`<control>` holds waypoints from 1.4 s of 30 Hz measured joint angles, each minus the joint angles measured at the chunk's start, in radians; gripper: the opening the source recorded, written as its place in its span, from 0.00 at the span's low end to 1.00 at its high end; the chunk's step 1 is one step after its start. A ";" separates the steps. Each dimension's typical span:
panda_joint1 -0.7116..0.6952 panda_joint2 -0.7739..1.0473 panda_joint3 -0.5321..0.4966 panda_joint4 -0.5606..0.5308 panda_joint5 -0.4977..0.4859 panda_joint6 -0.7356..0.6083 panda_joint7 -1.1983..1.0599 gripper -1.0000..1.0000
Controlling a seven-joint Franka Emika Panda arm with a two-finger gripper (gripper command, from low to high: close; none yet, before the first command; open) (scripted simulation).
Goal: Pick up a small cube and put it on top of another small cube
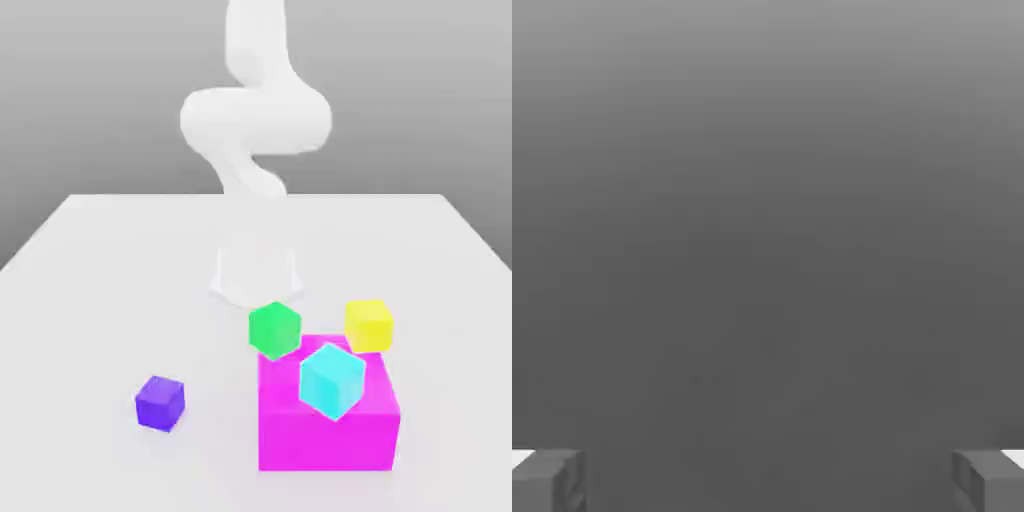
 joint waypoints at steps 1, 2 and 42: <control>-0.009 0.039 -0.008 -0.025 -0.003 0.026 0.000 0.50; -0.017 0.077 -0.016 -0.049 -0.005 0.052 0.001 0.50; -0.201 0.753 -0.089 -0.464 0.028 0.495 -0.020 0.00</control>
